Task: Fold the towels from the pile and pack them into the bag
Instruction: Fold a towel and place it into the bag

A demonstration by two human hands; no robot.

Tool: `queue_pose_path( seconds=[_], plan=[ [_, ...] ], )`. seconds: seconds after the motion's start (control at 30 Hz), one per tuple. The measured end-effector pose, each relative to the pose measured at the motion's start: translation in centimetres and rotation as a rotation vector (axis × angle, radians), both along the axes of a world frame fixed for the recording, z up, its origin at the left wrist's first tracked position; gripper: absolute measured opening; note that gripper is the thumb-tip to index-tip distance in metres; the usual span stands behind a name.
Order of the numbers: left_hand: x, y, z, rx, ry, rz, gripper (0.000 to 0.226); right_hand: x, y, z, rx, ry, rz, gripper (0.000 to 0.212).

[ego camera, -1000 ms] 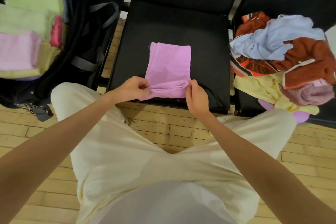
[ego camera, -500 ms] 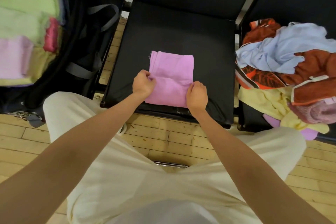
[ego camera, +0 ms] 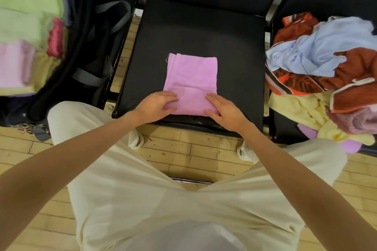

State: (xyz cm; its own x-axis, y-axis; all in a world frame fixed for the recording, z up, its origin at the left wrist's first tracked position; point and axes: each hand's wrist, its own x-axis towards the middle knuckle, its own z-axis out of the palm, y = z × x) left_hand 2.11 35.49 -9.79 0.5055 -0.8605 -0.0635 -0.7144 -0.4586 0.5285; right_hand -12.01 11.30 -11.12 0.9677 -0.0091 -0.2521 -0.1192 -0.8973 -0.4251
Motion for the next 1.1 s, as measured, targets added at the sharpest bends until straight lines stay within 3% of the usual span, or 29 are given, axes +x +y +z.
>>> queue_pose_path(
  seconds=[0.07,0.2,0.3,0.37,0.43,0.6,0.7,0.83,0.9,1.0,1.1],
  plan=[
    [0.4,0.7,0.1,0.087,0.067,-0.009,0.049,0.0,-0.5,0.7,0.059,0.040,-0.040,0.063],
    [0.8,0.8,0.7,0.169,0.011,-0.066,0.059,0.8,0.6,2.3,0.085,0.135,-0.069,0.071],
    [0.6,-0.2,1.5,0.137,-0.029,-0.014,0.038,1.3,1.1,2.4,0.066,0.145,-0.095,0.059],
    [0.8,-1.1,2.2,0.128,-0.001,0.028,0.016,1.7,1.0,2.6,0.079,0.103,-0.136,0.036],
    [1.3,-1.5,3.0,0.116,0.053,0.077,0.015,2.0,0.6,3.1,0.114,0.106,-0.199,0.020],
    [1.5,-1.2,4.0,0.057,0.260,0.132,0.017,1.9,-1.1,5.4,0.322,0.116,-0.324,0.023],
    [1.6,-1.5,4.1,-0.028,0.423,0.290,0.014,2.2,-1.5,5.9,0.484,0.062,-0.431,0.027],
    [3.0,-3.1,3.7,-0.127,0.628,0.678,0.027,4.3,-1.3,4.9,0.662,0.004,-0.657,0.019],
    [3.7,-3.9,3.3,-0.142,0.752,0.831,0.039,5.5,-1.2,3.9,0.717,0.050,-0.781,0.025],
    [4.3,-4.7,2.4,-0.162,0.829,0.906,0.053,6.6,-0.8,2.5,0.664,0.086,-0.853,0.033],
    [4.1,-4.8,1.5,-0.078,0.773,0.888,0.058,6.8,-0.3,1.8,0.525,0.135,-0.831,0.034]
  ],
)
